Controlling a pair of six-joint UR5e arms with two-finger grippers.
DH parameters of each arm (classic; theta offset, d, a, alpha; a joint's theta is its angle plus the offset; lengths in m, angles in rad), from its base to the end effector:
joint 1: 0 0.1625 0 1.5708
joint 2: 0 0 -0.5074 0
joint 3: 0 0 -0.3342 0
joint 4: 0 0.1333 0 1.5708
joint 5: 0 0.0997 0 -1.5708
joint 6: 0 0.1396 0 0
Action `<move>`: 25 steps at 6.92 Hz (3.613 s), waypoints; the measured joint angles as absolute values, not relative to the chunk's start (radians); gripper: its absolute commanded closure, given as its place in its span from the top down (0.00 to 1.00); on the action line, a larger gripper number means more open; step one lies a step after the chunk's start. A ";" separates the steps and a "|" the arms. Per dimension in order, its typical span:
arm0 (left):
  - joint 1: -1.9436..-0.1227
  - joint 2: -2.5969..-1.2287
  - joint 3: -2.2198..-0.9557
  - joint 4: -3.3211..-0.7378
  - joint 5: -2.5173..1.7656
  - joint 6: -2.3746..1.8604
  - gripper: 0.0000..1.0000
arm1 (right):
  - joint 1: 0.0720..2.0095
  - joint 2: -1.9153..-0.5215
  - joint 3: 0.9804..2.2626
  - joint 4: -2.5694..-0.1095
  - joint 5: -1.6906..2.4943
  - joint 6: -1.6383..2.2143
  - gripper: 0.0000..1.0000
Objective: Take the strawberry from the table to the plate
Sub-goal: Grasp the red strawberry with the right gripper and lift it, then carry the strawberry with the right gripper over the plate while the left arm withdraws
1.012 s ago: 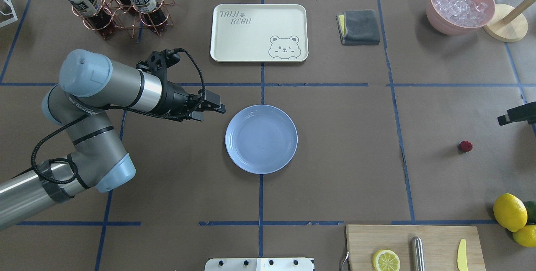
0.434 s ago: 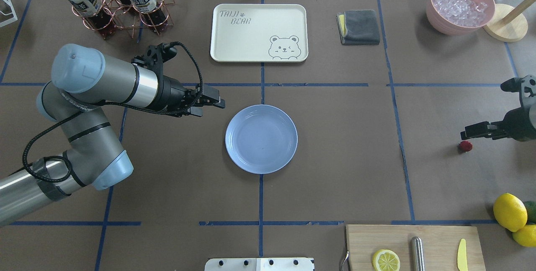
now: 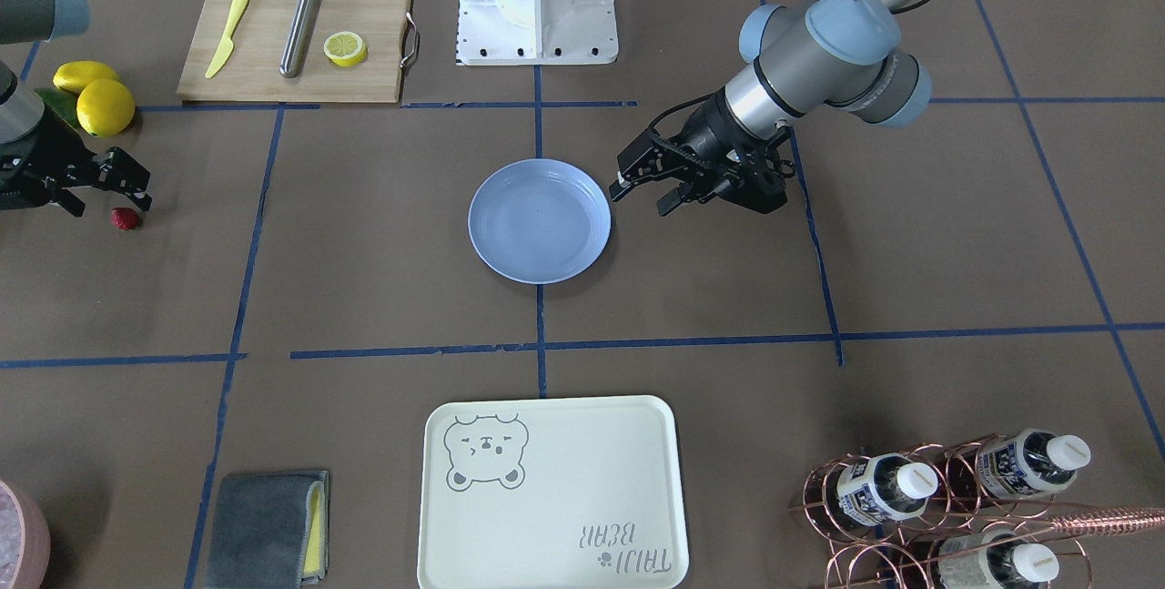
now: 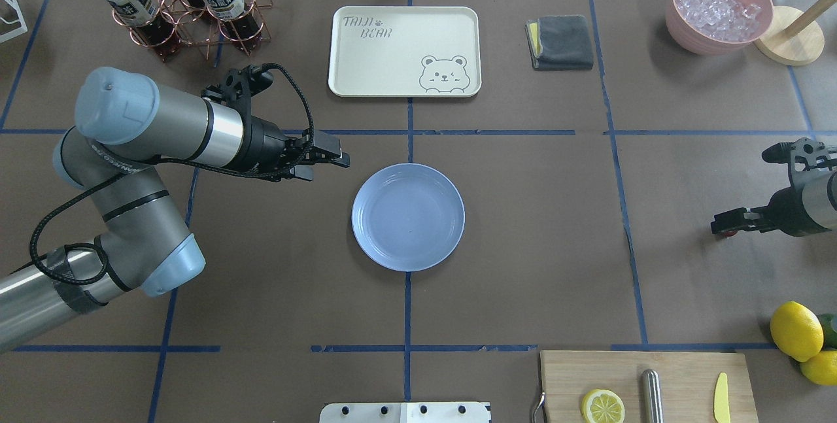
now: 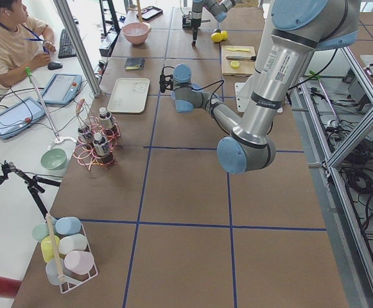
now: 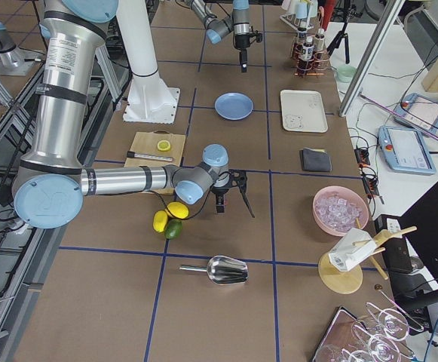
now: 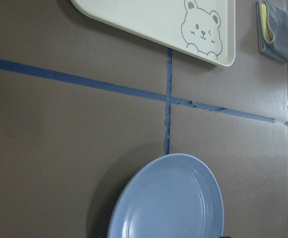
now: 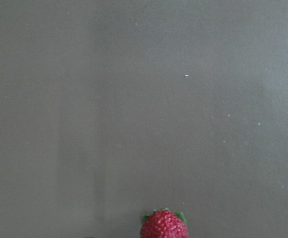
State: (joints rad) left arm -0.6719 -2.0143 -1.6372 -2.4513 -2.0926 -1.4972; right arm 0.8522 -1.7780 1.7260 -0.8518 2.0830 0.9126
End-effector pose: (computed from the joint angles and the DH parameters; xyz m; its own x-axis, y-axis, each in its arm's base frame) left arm 0.4662 -0.4522 0.3813 0.1515 -0.0390 -0.9877 0.1451 0.9893 -0.0168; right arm -0.2033 -0.3310 0.7103 0.6884 -0.0228 0.7249 -0.0448 0.9963 0.0738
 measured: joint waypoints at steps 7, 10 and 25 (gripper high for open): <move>-0.670 -2.008 -1.637 -2.451 -2.089 -1.497 0.84 | 0.837 -1.748 1.697 -0.853 2.070 0.909 0.07; -0.670 -2.008 -1.637 -2.451 -2.088 -1.497 0.84 | 0.841 -1.753 1.707 -0.852 2.071 0.905 0.00; -1.045 -1.455 -1.865 -2.462 -2.237 -0.805 0.83 | 0.427 -0.820 1.551 -1.308 1.720 1.641 0.00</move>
